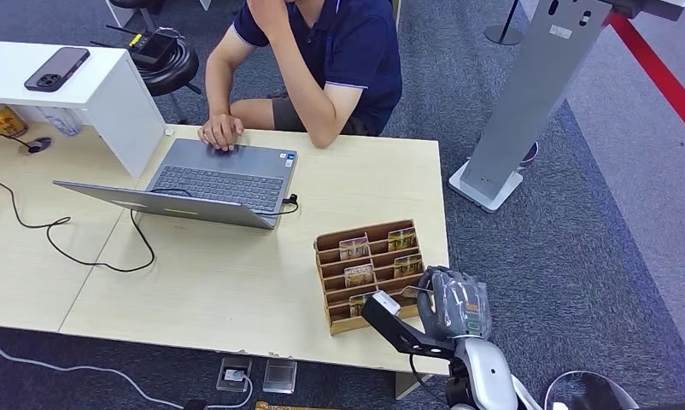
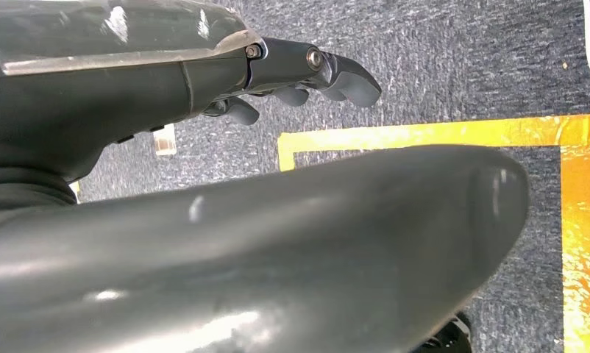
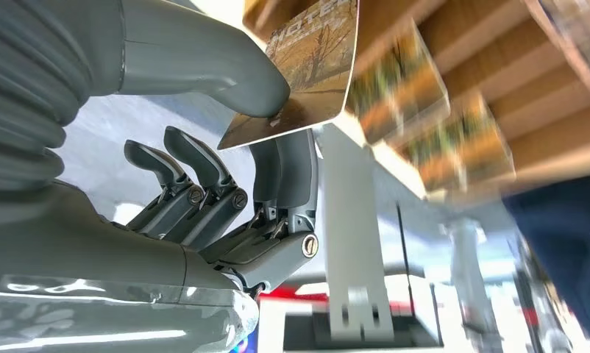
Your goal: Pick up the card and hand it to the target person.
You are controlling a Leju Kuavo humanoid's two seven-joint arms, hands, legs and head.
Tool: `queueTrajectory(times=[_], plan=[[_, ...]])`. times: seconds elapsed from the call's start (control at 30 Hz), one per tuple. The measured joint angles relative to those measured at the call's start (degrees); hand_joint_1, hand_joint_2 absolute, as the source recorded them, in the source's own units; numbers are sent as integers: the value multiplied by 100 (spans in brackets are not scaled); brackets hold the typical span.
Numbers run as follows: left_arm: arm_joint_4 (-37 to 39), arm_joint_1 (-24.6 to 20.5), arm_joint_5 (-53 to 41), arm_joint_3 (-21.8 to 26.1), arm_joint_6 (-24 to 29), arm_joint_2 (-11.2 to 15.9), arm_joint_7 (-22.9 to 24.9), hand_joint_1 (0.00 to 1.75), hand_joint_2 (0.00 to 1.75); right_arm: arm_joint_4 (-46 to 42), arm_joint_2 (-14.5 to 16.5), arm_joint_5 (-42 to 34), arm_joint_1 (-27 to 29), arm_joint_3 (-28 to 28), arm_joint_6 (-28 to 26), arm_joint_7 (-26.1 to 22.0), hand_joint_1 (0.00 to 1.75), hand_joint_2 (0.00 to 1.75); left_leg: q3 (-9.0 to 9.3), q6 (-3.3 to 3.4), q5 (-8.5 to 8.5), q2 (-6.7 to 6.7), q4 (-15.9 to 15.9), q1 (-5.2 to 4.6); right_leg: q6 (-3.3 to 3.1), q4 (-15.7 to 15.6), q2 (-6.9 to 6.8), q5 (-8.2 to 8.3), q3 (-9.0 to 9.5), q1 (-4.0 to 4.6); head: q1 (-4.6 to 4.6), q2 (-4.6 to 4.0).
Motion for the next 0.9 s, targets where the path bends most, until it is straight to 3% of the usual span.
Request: queueTrajectory(times=[0.3, 0.47, 0.63, 0.9], plan=[[0, 12, 69, -5, -20, -1, -54, 0, 0, -1268, -203, 212, -347, -251, -32, -162, 171, 175, -1, 0, 0, 1, 0, 0, 1, 1, 1, 1, 2, 0, 1, 0], [0, -44, -1, -42, -23, -2, 37, 0, 0, -1220, -167, -276, -1095, -231, 52, -424, 171, 175, -2, 1, 5, 4, 0, 0, 1, 2, 4, 7, 2, 0, -2, 0], [0, -163, -90, -142, -46, -16, 178, 0, 0, -434, 135, -852, -2066, -103, -5, -829, 171, 175, -10, -1, 14, -1, 0, 0, 1, 10, 1, 10, 1, 1, -5, 0], [0, -315, -117, -299, -12, -49, 331, 0, 0, 2145, 1075, -1258, -3594, 262, -509, -1720, 171, 175, -26, -3, 24, -13, 0, 1, 1, 16, -9, 13, -12, 1, -5, 0]])
